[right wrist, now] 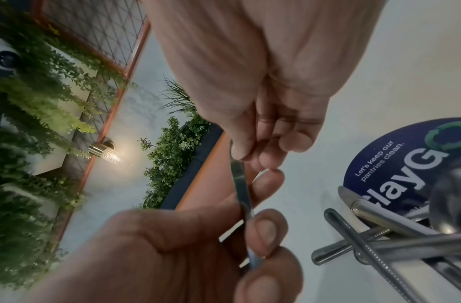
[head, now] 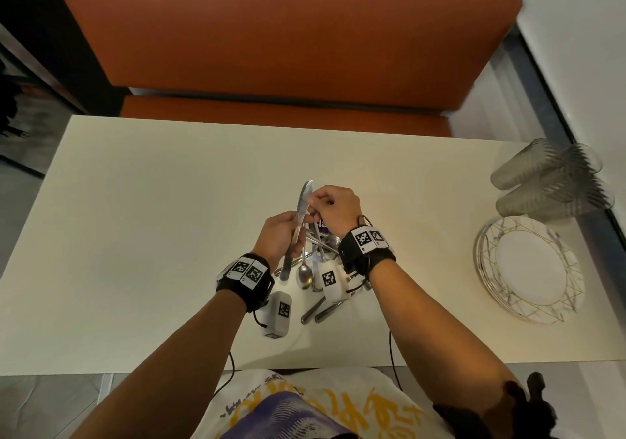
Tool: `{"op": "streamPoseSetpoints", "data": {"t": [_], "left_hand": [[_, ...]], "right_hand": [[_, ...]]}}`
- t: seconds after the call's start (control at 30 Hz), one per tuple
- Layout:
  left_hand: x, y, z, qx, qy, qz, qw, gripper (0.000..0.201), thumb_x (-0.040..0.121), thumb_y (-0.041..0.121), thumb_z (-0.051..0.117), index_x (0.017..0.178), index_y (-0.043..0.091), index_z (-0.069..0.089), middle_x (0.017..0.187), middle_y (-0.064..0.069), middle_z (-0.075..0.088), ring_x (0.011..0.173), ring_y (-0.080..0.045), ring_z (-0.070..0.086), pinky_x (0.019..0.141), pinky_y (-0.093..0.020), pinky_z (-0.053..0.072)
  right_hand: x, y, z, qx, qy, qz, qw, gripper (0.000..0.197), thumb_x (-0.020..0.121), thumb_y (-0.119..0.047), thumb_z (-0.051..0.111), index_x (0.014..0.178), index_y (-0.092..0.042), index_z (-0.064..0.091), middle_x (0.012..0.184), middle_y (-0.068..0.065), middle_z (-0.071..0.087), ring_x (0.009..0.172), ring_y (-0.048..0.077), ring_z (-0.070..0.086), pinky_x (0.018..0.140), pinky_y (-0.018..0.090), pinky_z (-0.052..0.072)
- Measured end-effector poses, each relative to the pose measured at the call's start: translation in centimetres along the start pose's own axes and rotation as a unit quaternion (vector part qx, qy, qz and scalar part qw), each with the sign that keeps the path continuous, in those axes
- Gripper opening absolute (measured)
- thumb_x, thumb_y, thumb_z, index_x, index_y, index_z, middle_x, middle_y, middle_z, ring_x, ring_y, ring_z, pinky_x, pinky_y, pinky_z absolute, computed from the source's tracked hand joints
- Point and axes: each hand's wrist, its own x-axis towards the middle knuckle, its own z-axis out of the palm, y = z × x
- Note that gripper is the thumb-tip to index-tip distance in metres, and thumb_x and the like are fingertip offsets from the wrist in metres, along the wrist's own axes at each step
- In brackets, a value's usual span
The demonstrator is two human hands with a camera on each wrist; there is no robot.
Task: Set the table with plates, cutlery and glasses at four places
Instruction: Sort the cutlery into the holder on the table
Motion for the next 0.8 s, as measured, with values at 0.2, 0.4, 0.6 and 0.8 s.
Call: {"op": "streamPoseSetpoints", "data": {"t": [0.2, 0.4, 0.6, 0.8], "left_hand": [[0.5, 0.0, -0.4, -0.032, -0.033, -0.005, 0.999, 0.031, 0.100, 0.012, 0.044, 0.107, 0.002, 0.072, 0.065, -0.010, 0.049, 0.048, -0.018, 0.035, 0.053, -0.031, 0.028], [0.7, -0.7, -0.8, 0.011, -0.046, -0.017, 0.999, 0.040, 0.104, 0.014, 0.034, 0.097, -0.006, 0.068, 0.063, -0.006, 0.052, 0.048, -0.020, 0.043, 0.054, -0.032, 0.039], [1.3, -2.7, -2.0, 0.053, 0.022, -0.074, 0.996, 0.032, 0.100, 0.015, 0.037, 0.071, 0.018, 0.050, 0.058, 0.004, 0.037, 0.043, -0.010, 0.027, 0.040, -0.022, 0.021], [1.0, -3.8, -3.8, 0.060, 0.068, -0.085, 0.992, 0.027, 0.095, 0.013, 0.044, 0.068, 0.017, 0.047, 0.053, 0.006, 0.040, 0.043, -0.010, 0.027, 0.040, -0.022, 0.023]], "right_hand": [[0.7, -0.1, -0.5, 0.039, -0.025, 0.023, 0.999, 0.012, 0.087, -0.018, 0.076, 0.099, -0.017, 0.076, 0.081, 0.000, 0.078, 0.065, 0.013, 0.073, 0.066, 0.029, 0.060], [1.2, 0.2, -1.0, 0.107, -0.044, 0.050, 0.992, 0.006, 0.086, -0.013, 0.078, 0.090, -0.013, 0.073, 0.068, -0.001, 0.074, 0.063, 0.016, 0.067, 0.064, 0.031, 0.056], [-0.5, 3.4, -0.6, -0.083, -0.067, 0.005, 0.994, 0.011, 0.088, -0.021, 0.073, 0.099, -0.021, 0.076, 0.089, -0.006, 0.074, 0.080, 0.009, 0.069, 0.070, 0.018, 0.053], [-3.6, 7.8, 1.7, -0.328, -0.201, -0.093, 0.919, 0.031, 0.091, -0.027, 0.069, 0.122, -0.033, 0.068, 0.104, -0.001, 0.052, 0.099, 0.017, 0.048, 0.091, 0.033, 0.043]]}}
